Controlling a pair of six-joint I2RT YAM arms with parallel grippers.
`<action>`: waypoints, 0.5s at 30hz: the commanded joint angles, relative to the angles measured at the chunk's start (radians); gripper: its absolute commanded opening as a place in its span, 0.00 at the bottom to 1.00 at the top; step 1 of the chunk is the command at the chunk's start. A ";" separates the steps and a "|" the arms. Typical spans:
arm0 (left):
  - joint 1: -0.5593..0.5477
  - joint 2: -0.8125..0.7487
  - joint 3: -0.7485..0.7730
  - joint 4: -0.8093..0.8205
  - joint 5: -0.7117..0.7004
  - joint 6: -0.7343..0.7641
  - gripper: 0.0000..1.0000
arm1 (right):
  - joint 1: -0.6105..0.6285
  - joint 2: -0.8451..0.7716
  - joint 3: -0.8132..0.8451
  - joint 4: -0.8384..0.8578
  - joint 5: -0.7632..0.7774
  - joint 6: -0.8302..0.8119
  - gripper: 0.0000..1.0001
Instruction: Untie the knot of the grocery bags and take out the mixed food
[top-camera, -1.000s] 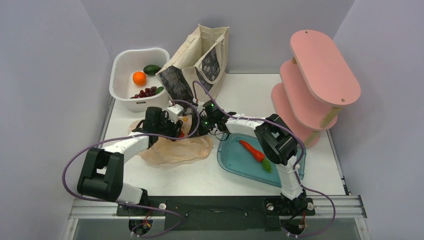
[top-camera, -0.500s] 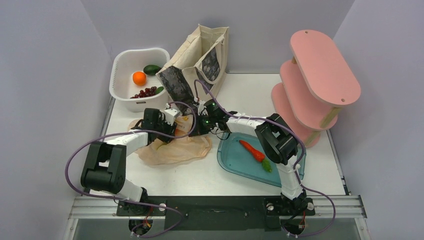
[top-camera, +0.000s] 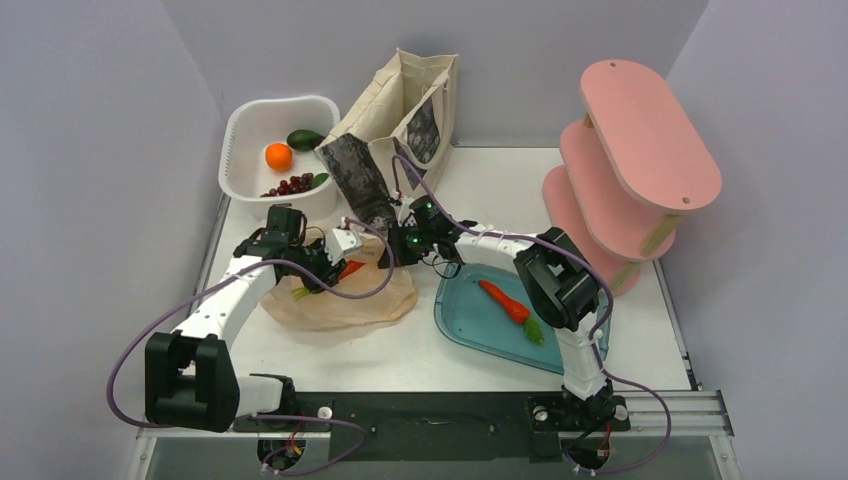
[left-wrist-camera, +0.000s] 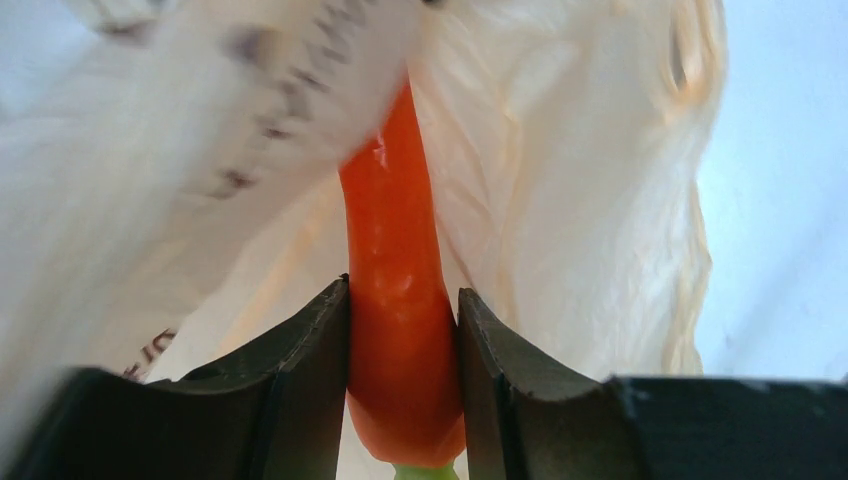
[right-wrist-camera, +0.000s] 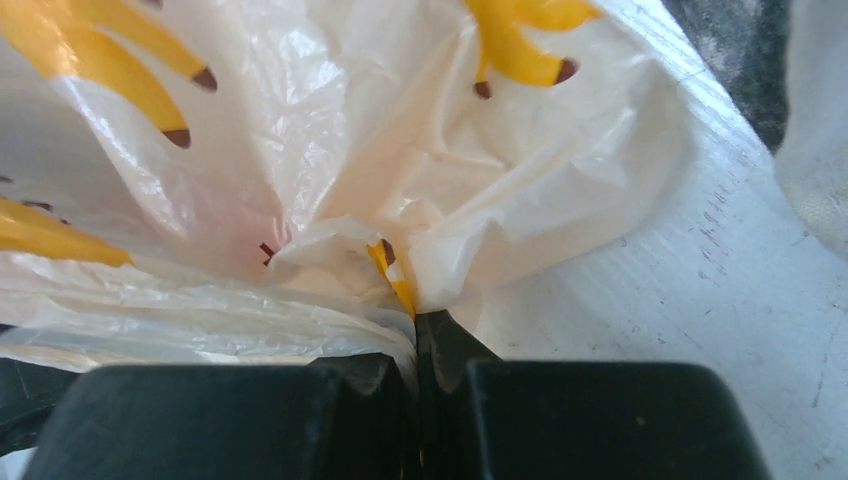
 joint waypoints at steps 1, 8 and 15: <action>-0.002 -0.022 0.009 -0.385 -0.018 0.321 0.00 | -0.011 -0.083 0.045 0.025 0.027 0.013 0.00; 0.003 -0.162 0.005 -0.365 0.112 0.331 0.00 | -0.014 -0.095 0.050 -0.017 0.030 -0.026 0.00; 0.004 -0.347 -0.013 0.104 0.340 -0.250 0.00 | -0.010 -0.089 0.057 -0.060 0.035 -0.067 0.00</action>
